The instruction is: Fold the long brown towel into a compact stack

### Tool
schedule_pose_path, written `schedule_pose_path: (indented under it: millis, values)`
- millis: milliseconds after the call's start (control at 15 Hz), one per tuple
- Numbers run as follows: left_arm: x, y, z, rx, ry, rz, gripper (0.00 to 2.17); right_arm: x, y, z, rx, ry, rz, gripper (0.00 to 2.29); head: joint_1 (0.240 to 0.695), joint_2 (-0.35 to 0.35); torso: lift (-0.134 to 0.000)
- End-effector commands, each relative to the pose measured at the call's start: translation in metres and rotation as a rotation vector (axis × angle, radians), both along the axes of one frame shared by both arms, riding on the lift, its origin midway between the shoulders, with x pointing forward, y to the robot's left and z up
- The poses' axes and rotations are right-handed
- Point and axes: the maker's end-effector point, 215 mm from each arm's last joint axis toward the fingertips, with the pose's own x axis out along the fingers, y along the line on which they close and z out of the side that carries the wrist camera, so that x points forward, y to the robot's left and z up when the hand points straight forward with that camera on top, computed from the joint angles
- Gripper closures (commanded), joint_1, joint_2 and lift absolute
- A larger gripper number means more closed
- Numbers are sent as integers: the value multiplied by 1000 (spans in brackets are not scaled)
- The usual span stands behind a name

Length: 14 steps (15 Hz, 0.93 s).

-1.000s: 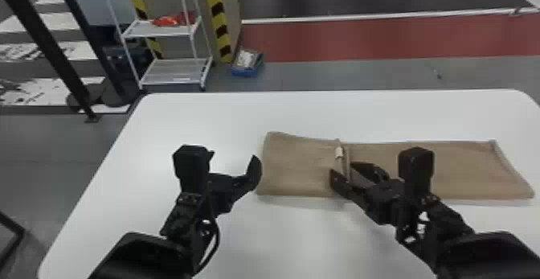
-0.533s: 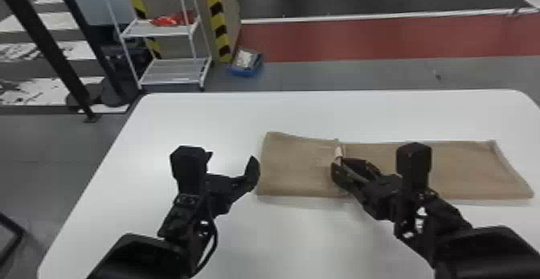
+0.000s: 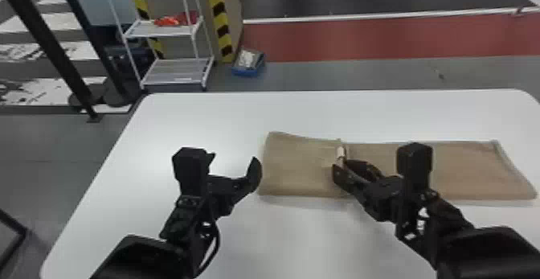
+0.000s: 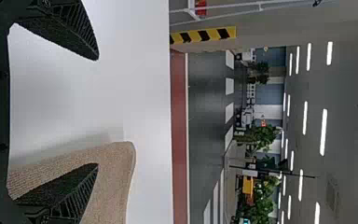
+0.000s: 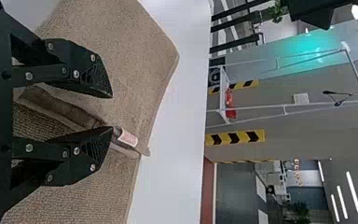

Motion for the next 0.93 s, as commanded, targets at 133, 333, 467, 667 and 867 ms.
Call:
schedule_pose_path:
  millis: [133,333,467,667,867]
  values:
    - [-1,-2,-1,-1,1,-4,66,-1,-6,-8,-8,20,-8,768,695,124,-125]
    - [-2,-1,2,-1,-3,-2,66,-1,-6,-5,-7,14,-5,1231,695,119,-125]
    - [-4,-1,4,-2,-6,-1,66,-2,-4,3,-2,-12,3,1301,695,118,-125]
    - [-6,-3,3,-3,-3,-5,66,-5,-1,26,11,-62,7,1301,695,121,-125]
    - [-7,-5,4,-1,-3,-8,66,-19,-5,51,29,-101,-3,1301,695,123,-125]
